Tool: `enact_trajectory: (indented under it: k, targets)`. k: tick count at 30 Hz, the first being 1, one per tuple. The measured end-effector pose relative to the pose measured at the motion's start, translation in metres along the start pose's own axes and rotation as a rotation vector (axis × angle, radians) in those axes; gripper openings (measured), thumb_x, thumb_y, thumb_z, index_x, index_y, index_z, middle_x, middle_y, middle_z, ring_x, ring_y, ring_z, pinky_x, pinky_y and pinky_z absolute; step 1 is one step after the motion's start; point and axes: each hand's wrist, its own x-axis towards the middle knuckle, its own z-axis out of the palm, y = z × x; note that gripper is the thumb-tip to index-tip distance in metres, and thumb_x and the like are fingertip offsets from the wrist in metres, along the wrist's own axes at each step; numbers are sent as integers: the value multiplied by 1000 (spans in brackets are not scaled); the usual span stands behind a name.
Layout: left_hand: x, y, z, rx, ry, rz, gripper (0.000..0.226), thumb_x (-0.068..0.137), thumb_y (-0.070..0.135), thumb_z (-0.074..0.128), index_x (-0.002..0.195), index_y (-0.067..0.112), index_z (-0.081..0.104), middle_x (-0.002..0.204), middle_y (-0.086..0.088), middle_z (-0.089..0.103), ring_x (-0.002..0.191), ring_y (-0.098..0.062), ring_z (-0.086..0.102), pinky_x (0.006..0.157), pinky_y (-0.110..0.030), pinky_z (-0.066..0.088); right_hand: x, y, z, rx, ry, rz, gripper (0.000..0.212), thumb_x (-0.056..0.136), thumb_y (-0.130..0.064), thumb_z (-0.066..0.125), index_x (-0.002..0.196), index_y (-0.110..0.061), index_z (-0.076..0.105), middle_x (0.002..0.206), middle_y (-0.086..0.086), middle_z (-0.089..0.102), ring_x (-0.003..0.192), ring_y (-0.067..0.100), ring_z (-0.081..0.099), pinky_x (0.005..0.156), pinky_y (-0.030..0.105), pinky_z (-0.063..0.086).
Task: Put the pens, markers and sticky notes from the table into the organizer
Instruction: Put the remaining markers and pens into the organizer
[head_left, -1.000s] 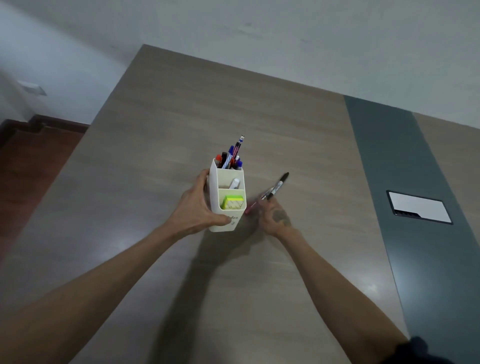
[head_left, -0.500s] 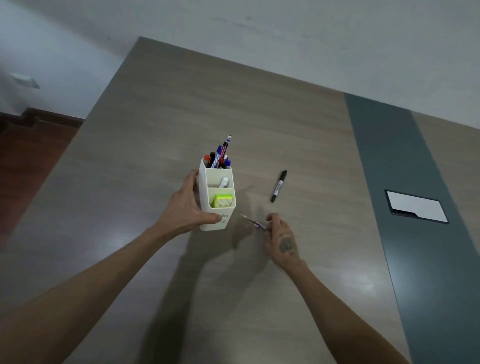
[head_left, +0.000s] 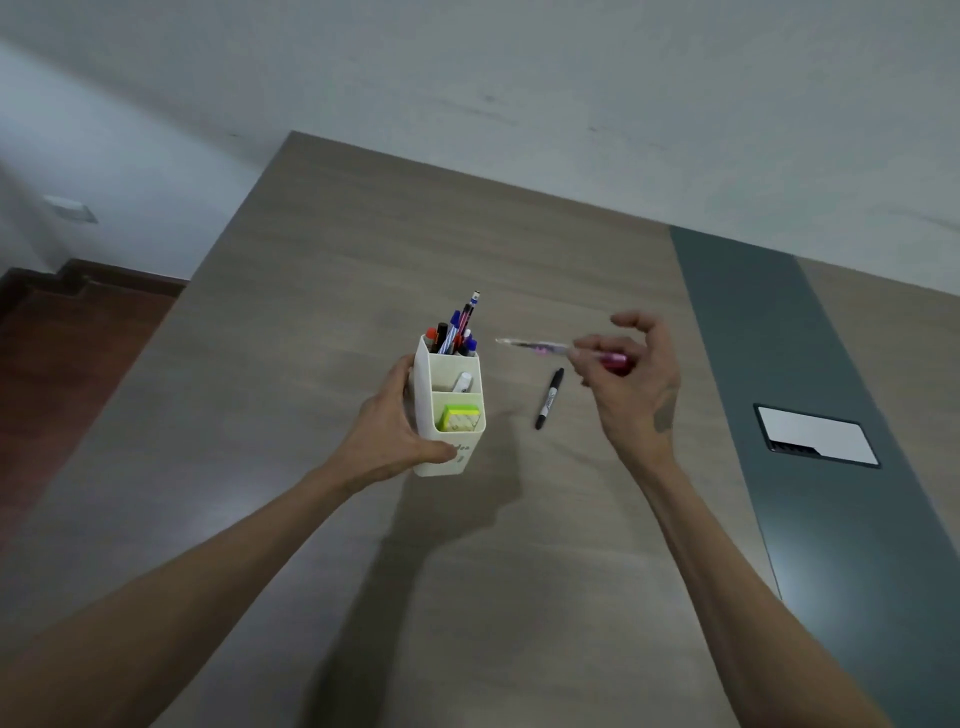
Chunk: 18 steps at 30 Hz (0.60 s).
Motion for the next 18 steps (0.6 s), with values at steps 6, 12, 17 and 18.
enact_trajectory:
  k: [6,12,17,18]
  targets:
    - [-2,14,5,19,-17,49,117,56,30,97,153,33,32,130,18,61,114,-2,63,80,-16,55,19,-51,30,23,-120,-89,48,79,-3,79,115,-14,49,89,4,75,71,9,68,75,28,60]
    - [-8,21,7,37,-29,94,111,57,27,96,148,36,34,127,18,65,110,0,65,83,-18,56,25,-58,53,-154,-177,-301,38,87,-11,72,116,-11,48,83,2,72,67,13,68,65,25,57]
    - [-12,25,10,29,-45,92,113,57,30,96,150,36,32,130,17,64,114,-2,64,85,-18,54,27,-51,68,-151,-209,-290,40,86,-13,74,113,-12,45,79,2,71,64,11,67,62,20,55]
    - [-12,27,10,25,-43,95,114,58,28,96,152,34,31,130,16,64,114,-3,64,86,-18,54,27,-48,71,-154,-216,-283,41,86,-15,76,112,-12,45,78,1,71,63,9,67,60,21,55]
